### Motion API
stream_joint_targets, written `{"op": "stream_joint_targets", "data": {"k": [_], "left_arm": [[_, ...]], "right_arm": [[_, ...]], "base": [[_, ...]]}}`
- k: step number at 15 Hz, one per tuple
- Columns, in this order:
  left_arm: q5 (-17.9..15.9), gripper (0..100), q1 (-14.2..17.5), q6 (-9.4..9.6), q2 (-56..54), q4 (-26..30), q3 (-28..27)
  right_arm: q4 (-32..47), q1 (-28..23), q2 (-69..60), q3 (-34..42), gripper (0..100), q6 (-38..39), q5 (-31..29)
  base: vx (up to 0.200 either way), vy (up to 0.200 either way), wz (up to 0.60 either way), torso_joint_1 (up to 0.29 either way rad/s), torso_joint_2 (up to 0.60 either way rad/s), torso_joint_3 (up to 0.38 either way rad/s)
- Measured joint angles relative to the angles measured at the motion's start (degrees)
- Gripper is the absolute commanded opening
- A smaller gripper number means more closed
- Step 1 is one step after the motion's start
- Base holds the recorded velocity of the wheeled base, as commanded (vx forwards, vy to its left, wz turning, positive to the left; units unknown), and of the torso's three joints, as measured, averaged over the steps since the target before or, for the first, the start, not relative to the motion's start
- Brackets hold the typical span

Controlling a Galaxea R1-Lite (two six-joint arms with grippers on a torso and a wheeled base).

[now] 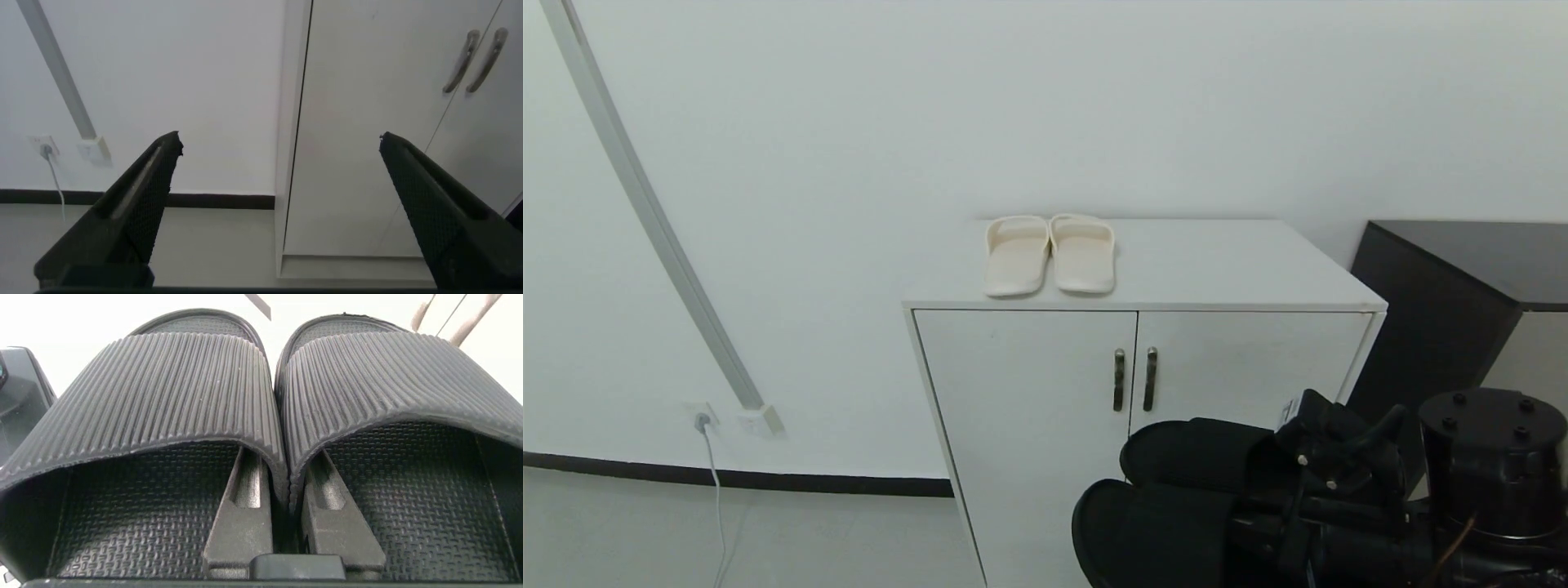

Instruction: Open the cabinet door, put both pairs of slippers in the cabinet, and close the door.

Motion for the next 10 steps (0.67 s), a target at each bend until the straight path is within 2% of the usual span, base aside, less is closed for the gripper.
{"op": "stream_joint_targets", "data": {"k": [10], "left_arm": [[0.0, 100, 0.0, 0.11, 0.0, 0.0, 0.0]], "right_arm": [[0.0, 0.0, 0.0, 0.7, 0, -0.1, 0.0]], "base": [[0.000, 0.000, 0.00, -0.134, 0.48, 0.335]]}}
